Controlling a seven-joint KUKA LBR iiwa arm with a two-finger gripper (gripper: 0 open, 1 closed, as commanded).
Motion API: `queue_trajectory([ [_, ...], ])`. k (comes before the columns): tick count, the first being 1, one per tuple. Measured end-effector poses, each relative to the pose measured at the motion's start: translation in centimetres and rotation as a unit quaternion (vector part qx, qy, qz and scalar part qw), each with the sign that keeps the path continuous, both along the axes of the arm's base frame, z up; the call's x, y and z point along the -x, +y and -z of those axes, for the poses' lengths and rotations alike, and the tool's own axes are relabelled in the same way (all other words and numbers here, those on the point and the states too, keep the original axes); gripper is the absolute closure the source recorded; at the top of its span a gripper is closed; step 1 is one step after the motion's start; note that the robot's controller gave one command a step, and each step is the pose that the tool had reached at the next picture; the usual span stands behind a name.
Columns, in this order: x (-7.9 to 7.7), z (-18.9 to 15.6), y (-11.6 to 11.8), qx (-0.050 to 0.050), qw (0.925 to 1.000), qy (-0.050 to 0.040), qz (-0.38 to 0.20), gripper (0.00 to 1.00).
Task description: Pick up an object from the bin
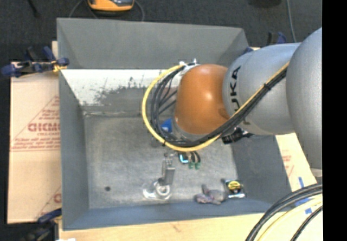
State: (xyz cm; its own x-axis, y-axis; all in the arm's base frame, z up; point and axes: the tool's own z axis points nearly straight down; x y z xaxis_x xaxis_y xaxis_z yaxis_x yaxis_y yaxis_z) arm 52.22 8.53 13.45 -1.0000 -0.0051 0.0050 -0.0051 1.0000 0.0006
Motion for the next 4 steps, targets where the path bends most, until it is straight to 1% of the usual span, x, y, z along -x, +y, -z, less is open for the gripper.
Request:
queue_trajectory([
  [1,4.0,6.4,-2.8,0.0,0.9975,-0.0074,-0.07,0.0],
  [2,4.2,6.0,0.8,0.001,0.9908,-0.0153,-0.135,0.0],
  [3,4.2,6.1,-0.2,0.0,0.9673,-0.0143,-0.253,0.0],
  [4,4.5,6.1,-0.3,0.0,0.9679,-0.0071,-0.251,1.0],
])
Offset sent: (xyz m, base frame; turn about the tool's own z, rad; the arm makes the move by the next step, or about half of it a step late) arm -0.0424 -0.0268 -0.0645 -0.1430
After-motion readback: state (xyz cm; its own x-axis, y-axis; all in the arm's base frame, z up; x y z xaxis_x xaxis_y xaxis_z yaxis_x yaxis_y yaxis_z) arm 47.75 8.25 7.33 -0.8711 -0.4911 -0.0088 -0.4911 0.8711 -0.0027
